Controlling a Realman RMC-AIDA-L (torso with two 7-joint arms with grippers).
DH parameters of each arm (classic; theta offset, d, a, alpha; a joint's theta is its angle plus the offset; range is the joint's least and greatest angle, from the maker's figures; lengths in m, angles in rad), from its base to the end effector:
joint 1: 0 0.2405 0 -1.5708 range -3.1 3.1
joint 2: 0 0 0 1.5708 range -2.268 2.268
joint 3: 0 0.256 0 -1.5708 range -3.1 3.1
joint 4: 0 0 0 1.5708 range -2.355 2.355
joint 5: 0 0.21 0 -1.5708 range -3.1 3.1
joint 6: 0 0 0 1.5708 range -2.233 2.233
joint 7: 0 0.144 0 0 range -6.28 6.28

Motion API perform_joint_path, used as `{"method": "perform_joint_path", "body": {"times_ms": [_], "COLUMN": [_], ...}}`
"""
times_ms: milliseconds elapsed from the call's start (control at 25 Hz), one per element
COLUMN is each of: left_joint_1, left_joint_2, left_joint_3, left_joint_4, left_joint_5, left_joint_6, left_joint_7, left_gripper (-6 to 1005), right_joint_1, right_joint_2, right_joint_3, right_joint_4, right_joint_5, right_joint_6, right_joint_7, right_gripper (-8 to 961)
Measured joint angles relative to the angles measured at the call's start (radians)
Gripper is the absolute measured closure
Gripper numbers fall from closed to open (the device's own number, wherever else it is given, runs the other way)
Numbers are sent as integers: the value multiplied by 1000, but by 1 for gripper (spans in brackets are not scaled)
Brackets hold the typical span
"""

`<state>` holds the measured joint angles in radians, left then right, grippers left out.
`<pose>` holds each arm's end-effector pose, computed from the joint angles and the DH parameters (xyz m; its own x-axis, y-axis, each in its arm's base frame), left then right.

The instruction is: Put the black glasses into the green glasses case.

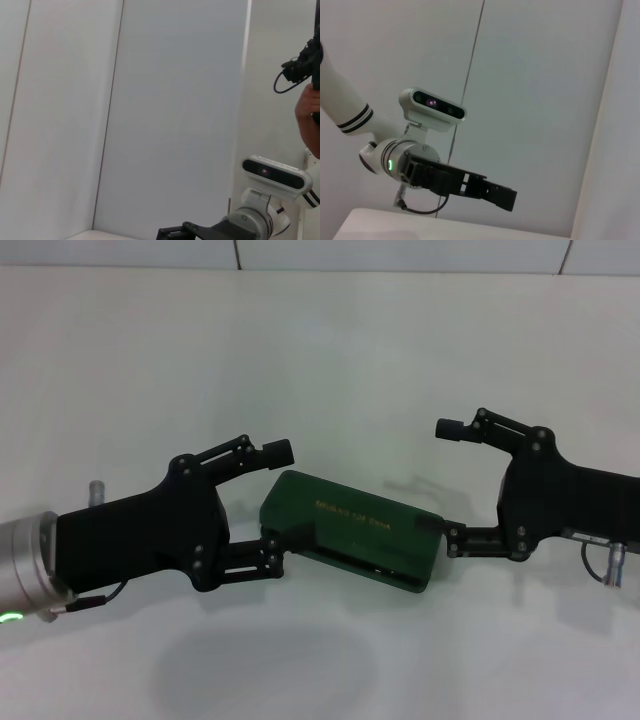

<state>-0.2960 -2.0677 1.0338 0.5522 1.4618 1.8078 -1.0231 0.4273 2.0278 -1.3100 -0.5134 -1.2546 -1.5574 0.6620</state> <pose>-0.2576 0.2476 -0.0069 0.6225 0.0959 0.7767 0.2634 -0.9602 -0.0926 0.2317 0.2962 -0.0298 0.7440 0.2580 -0.6163 0.0200 -0.9306 -0.3655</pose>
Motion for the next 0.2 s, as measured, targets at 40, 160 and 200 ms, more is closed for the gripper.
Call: {"method": "perform_joint_path", "body": {"times_ms": [40, 160, 200], "left_joint_1": [0, 0, 0], "left_joint_2": [0, 0, 0], "left_joint_3": [0, 0, 0], "left_joint_4": [0, 0, 0], "left_joint_5": [0, 0, 0], "left_joint_6": [-1, -3, -4], "left_joint_7": [0, 0, 2], "left_gripper": [141, 141, 141], "right_joint_1": [0, 1, 1], "right_joint_2": [0, 0, 0], "right_joint_3": [0, 0, 0], "right_joint_4": [0, 2, 3], "right_joint_5": [2, 3, 3], "right_joint_6": [0, 0, 0], "right_joint_7": [0, 0, 0], "right_gripper": [66, 66, 66]}}
